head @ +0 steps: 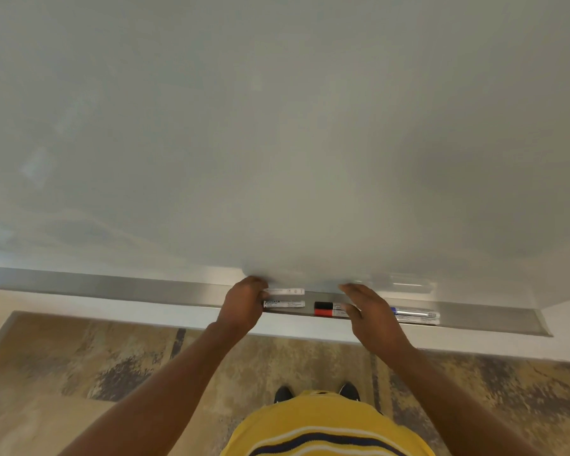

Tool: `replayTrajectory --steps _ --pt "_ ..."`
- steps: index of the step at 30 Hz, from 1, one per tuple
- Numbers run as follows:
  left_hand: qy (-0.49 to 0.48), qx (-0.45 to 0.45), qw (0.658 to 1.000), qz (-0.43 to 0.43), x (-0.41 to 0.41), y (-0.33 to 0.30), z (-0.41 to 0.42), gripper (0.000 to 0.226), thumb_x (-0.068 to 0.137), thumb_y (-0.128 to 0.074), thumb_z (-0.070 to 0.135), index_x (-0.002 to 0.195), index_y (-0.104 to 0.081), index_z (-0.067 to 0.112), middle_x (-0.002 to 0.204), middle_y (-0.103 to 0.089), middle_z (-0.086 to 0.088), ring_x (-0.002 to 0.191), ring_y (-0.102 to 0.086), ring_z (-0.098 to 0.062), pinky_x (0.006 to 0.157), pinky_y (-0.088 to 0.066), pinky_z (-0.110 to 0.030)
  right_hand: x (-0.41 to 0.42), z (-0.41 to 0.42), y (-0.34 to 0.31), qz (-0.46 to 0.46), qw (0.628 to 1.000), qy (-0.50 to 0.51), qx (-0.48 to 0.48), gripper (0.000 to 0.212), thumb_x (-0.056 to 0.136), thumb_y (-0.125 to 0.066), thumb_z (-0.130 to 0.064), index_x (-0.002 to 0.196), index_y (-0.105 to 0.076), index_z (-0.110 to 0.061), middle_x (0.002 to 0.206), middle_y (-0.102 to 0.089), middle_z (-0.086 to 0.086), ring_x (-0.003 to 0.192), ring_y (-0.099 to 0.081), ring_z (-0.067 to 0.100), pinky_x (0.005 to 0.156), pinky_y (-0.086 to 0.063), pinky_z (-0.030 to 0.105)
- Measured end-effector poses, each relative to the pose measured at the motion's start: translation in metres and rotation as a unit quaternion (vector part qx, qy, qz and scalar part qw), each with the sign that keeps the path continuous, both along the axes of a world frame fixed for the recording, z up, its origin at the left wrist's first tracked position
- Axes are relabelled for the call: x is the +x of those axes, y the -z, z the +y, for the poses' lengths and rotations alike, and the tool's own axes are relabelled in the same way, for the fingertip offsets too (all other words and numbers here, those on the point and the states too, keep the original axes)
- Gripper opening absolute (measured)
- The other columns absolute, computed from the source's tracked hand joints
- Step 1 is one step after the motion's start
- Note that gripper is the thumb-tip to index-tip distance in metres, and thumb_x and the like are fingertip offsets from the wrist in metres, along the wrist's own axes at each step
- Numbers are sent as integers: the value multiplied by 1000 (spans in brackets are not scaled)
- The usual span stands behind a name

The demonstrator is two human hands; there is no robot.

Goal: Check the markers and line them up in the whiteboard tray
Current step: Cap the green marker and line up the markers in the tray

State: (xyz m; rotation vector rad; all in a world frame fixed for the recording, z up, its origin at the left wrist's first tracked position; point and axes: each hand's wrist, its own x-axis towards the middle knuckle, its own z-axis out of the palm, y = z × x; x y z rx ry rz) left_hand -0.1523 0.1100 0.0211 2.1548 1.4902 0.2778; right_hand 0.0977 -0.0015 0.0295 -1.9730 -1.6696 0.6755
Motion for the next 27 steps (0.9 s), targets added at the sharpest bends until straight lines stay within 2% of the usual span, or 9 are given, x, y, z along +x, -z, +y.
replayTrajectory --steps 4,9,13,17,24,27 --pt "4 1 1000 28 2 17 -1 21 86 -55 2 99 -72 6 103 -66 -12 91 -63 -34 75 -52 -35 6 -10 17 -11 999 31 -15 35 93 -55 -7 128 -55 -10 131 -58 9 119 -53 22 102 -34 26" --pt "24 5 998 63 9 28 -2 23 80 -54 -3 94 -71 6 102 -65 -12 92 -62 -32 72 -51 -34 16 -16 37 -29 998 46 -42 32 92 -56 -9 124 -58 -12 128 -60 8 116 -55 22 101 -38 29" --pt "48 12 996 80 11 32 -3 36 71 -51 -10 97 -71 5 104 -65 -13 97 -59 -32 76 -50 -33 17 -11 47 -67 997 11 -45 39 87 -62 -3 125 -57 -10 128 -59 10 117 -55 24 101 -34 25" --pt "91 50 991 81 10 34 -6 41 72 -54 -10 106 -69 7 107 -68 -13 99 -61 -34 82 -53 -37 18 0 57 -114 992 -38 -41 47 83 -61 5 127 -55 -11 131 -56 9 122 -49 24 106 -33 30" --pt "141 67 983 95 16 34 -7 30 75 -54 -8 100 -67 5 106 -66 -13 98 -60 -34 82 -51 -37 14 10 67 -139 987 -68 -30 47 81 -60 7 124 -57 -11 127 -59 9 121 -49 25 104 -34 29" --pt "152 61 982 98 18 35 -5 19 82 -55 -2 98 -65 4 107 -65 -14 98 -59 -33 84 -50 -37 9 14 68 -130 989 -67 -38 46 81 -62 3 124 -56 -14 126 -58 7 118 -50 22 103 -35 27"
